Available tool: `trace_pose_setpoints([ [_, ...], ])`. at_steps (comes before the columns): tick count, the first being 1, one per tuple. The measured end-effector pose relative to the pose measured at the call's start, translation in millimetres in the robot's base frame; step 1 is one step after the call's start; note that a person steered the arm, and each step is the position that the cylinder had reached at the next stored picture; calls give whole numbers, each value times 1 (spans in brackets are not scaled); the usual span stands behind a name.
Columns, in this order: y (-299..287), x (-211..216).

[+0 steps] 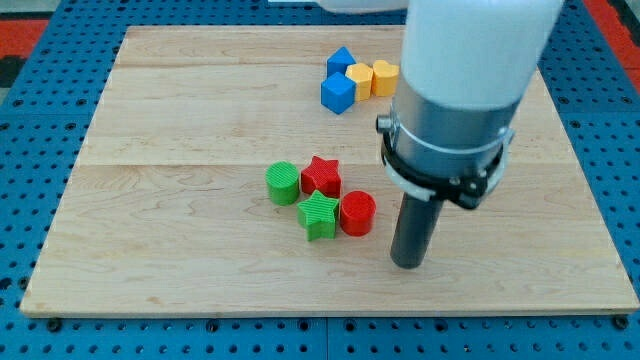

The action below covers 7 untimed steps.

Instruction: Keep the green circle at the left side of the board

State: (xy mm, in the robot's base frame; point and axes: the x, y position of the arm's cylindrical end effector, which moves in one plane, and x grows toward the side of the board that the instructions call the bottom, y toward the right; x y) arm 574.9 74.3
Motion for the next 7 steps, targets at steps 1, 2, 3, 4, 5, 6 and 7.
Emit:
trace_pose_setpoints([
  [1, -87, -8],
  [2, -109, -24],
  [3, -95, -35],
  [4, -93, -51],
  [5, -91, -70],
  [6, -88, -94],
  [7, -88, -104],
])
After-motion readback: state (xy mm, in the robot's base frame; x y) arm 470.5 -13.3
